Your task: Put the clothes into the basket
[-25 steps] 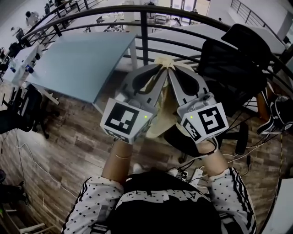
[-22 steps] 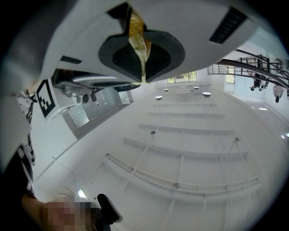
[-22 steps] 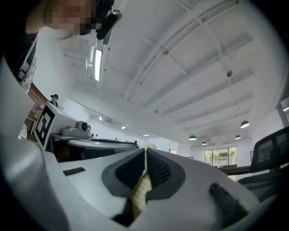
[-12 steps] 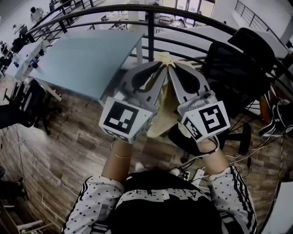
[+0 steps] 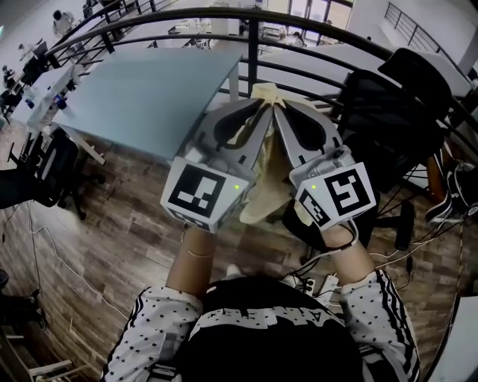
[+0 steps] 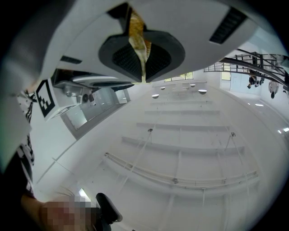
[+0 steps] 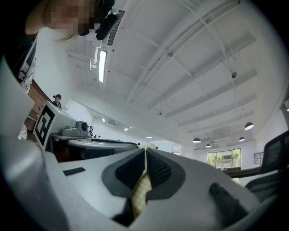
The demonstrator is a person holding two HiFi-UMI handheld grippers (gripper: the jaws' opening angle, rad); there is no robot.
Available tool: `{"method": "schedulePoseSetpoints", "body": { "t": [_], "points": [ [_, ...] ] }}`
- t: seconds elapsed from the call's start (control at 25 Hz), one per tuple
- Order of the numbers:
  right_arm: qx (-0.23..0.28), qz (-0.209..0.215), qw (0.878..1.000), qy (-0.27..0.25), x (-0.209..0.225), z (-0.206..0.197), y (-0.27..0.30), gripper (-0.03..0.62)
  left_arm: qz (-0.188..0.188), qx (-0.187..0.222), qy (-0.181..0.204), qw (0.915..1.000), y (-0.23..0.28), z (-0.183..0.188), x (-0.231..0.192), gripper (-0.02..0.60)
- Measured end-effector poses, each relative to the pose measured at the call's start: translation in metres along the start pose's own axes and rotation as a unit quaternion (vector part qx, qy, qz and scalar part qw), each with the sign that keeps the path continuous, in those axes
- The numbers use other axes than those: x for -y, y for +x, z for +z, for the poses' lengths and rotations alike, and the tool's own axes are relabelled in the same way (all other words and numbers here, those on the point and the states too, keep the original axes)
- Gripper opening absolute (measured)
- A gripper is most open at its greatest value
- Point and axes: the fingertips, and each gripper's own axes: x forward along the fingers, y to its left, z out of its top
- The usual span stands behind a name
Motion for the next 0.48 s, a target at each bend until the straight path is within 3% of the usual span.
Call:
{"method": "schedulePoseSetpoints", "body": {
  "t": [0.48],
  "points": [
    [0.0,0.005,1.0,-0.001,-0.027,-0.002,0.021,0.031,0.005,0.003,-0.003,1.0,-0.024,-0.003,-0.024,0.038]
  ]
}}
